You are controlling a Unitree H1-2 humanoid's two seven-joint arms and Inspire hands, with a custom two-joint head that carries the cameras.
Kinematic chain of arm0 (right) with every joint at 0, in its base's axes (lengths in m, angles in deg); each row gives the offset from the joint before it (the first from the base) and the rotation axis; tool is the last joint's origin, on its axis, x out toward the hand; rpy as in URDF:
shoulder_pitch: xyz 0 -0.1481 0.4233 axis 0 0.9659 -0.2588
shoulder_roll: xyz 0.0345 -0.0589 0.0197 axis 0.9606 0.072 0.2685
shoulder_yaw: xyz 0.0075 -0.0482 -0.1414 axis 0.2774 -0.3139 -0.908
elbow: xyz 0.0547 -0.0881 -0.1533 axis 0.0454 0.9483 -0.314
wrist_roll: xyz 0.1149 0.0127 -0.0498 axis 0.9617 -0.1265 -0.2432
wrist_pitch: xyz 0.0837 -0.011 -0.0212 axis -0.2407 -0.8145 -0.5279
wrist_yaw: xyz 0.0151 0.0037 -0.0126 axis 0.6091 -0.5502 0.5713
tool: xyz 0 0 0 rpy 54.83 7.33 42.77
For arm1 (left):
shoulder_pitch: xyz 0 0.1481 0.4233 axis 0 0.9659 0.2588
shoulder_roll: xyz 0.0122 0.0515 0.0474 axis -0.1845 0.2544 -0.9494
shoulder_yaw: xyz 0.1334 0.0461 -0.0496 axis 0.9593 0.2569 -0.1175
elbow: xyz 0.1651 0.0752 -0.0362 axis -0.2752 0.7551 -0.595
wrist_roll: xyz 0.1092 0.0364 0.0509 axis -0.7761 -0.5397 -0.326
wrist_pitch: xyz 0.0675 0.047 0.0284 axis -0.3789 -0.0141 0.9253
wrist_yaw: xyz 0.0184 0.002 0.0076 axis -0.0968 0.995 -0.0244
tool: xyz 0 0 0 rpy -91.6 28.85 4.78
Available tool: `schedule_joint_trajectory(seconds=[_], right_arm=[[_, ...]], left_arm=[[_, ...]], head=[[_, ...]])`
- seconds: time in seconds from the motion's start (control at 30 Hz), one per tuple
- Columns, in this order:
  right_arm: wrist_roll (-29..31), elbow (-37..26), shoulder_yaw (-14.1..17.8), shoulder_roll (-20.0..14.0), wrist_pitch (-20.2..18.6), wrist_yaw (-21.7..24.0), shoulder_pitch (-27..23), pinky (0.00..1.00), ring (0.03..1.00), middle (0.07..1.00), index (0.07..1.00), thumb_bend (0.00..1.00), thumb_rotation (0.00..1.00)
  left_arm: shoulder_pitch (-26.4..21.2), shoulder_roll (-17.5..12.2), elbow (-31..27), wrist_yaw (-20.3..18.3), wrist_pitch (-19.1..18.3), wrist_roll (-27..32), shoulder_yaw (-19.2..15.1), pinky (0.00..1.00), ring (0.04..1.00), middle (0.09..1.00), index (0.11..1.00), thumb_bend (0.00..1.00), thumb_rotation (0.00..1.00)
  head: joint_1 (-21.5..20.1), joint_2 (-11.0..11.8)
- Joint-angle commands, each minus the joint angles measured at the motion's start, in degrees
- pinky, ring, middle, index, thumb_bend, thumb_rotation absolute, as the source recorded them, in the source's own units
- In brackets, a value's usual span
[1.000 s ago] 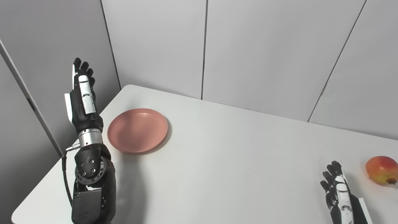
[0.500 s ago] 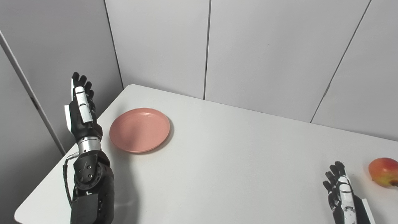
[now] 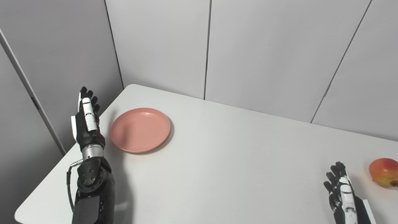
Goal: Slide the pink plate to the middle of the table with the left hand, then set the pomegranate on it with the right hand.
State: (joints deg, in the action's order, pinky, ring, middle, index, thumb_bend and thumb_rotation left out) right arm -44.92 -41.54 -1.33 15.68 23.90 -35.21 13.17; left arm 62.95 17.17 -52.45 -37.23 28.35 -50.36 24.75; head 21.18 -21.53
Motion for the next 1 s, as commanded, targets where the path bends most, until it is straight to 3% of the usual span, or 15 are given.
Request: schedule_joint_trajectory(seconds=[0.0, 0.53, 0.97], right_arm=[[0.6, -2.36, 0.4, -0.19, 0.65, 0.07, -0.83, 1.0, 1.0, 1.0, 1.0, 0.08, 1.0], [0.54, -2.79, 0.46, -0.43, 0.45, -0.02, -0.82, 1.0, 1.0, 1.0, 1.0, 0.09, 1.0], [0.97, -3.15, 0.53, -0.41, -0.16, -0.08, -0.83, 1.0, 1.0, 1.0, 1.0, 0.09, 1.0]], left_arm=[[-1.45, -1.86, -0.21, -0.64, 3.35, 0.82, -0.15, 0.95, 0.953, 0.959, 0.937, 0.41, 1.0], [-1.49, -3.82, 5.16, -0.31, 5.97, 3.17, -1.23, 0.95, 0.948, 0.956, 0.947, 0.33, 1.0], [-1.72, -4.2, 7.59, -1.65, 5.98, 6.88, -1.33, 0.91, 0.934, 0.94, 0.93, 0.35, 1.0]], head=[[0.34, -0.28], [0.48, -0.67], [0.67, -0.76]])
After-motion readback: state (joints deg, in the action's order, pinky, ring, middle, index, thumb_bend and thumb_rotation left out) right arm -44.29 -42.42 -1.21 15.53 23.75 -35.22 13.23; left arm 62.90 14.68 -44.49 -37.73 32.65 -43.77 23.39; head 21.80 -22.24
